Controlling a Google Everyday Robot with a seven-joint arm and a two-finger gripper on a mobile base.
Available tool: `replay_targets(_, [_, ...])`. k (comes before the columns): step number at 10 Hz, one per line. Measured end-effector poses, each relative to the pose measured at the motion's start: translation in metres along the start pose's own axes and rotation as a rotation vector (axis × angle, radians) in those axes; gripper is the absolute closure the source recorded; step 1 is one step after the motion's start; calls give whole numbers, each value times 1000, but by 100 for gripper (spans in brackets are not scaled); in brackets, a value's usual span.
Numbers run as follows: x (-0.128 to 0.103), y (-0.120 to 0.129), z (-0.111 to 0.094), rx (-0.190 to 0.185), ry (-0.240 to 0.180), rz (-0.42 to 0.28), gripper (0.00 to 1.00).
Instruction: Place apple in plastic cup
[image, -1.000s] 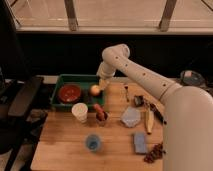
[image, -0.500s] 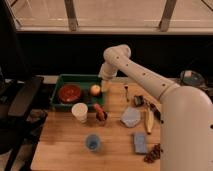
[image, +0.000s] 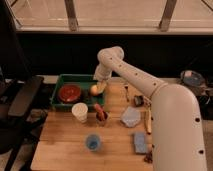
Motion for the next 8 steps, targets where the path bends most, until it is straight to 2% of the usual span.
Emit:
replay_targets(2, [4, -4, 14, -7, -33, 39, 35])
replay_targets(4, [12, -9, 37, -21, -80, 93, 35])
replay_targets(8, [14, -8, 78, -66, -125, 129, 35])
